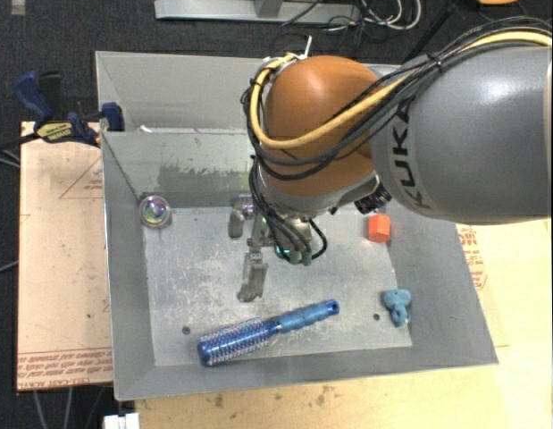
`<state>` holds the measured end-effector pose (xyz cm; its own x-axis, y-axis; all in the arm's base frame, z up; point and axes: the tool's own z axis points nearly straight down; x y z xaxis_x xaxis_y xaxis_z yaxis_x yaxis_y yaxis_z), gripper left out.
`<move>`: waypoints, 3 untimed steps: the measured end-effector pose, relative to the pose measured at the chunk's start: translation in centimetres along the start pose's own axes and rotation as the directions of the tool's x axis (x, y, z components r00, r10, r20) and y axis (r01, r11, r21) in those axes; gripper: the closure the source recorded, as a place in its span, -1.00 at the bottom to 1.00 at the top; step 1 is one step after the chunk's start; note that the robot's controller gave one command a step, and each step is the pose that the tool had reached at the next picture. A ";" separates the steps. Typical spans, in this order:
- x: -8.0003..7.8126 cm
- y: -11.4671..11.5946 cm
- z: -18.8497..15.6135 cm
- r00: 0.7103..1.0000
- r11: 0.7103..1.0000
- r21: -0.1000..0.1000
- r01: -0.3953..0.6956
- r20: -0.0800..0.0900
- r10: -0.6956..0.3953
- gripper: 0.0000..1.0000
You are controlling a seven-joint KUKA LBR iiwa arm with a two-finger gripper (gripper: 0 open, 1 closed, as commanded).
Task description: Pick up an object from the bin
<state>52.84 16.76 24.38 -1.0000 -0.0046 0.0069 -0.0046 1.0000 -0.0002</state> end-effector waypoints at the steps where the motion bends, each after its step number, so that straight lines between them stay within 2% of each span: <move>1: 3.6 -3.4 16.4 0.999 0.999 0.001 0.052 -0.003 -0.052 -1.00; 2: 3.4 -3.4 16.0 0.999 0.999 -0.001 0.051 0.005 -0.051 1.00; 3: 2.7 -3.0 0.0 0.999 0.999 -0.003 0.044 0.017 -0.044 1.00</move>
Offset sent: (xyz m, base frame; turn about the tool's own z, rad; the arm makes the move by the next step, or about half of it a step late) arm -0.0343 -0.0342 -0.1589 -0.0523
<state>50.17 13.70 24.36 -0.9988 -0.0484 -0.0099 -0.0485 0.9988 0.0031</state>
